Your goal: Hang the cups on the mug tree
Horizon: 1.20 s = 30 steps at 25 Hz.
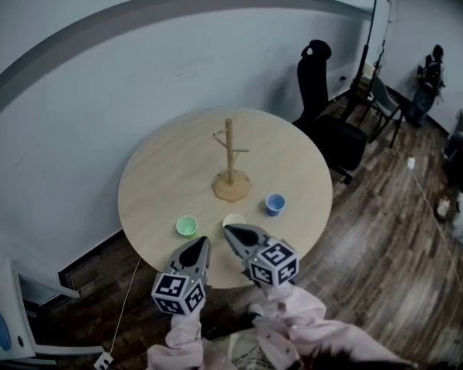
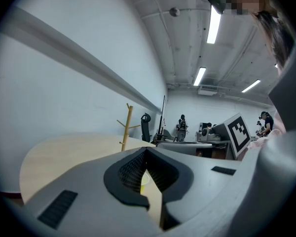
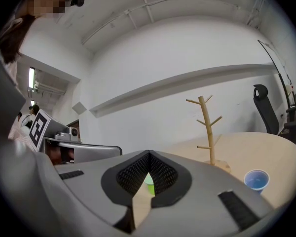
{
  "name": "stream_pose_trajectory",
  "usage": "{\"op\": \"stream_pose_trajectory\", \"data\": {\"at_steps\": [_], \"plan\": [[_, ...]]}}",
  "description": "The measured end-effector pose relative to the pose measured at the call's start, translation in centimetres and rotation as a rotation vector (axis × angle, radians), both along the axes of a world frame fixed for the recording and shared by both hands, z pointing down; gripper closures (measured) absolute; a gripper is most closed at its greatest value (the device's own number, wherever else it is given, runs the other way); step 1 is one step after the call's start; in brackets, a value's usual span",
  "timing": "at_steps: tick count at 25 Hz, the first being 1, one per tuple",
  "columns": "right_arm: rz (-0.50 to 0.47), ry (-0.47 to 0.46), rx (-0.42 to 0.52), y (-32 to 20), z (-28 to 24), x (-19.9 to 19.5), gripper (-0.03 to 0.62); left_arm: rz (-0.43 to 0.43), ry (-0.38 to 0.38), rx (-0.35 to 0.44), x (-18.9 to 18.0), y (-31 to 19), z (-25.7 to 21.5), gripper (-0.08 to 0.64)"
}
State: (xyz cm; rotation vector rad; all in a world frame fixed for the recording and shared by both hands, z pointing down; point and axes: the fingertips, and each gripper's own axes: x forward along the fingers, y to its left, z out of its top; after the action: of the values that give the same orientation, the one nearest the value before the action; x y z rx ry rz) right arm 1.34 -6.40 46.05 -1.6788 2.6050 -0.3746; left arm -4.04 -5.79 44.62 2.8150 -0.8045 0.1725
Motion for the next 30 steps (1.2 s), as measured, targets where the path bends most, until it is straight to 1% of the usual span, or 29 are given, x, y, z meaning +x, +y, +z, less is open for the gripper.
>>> {"op": "stream_pose_trajectory", "data": {"at_steps": [13,17,22,28,30], "plan": [[0.037,-0.008,-0.028,-0.9,1.3,7.3,0.606,0.031,-0.003,-0.032,7.1,-1.2,1.2,0.558],[0.064,-0.011,-0.037,-1.1,1.9,9.6,0.606,0.046,-0.001,-0.042,9.1,-1.3,1.7,0.558],[0.128,-0.014,-0.07,-1.4,3.3,12.4,0.606,0.093,-0.006,-0.062,11.8,-1.6,2.4,0.558],[0.25,0.006,-0.125,-0.9,5.4,16.2,0.606,0.177,-0.016,-0.106,15.1,-1.3,3.8,0.558],[0.289,0.004,-0.149,-0.8,6.0,17.3,0.577,0.204,-0.023,-0.122,15.9,-1.2,4.5,0.558]]}}
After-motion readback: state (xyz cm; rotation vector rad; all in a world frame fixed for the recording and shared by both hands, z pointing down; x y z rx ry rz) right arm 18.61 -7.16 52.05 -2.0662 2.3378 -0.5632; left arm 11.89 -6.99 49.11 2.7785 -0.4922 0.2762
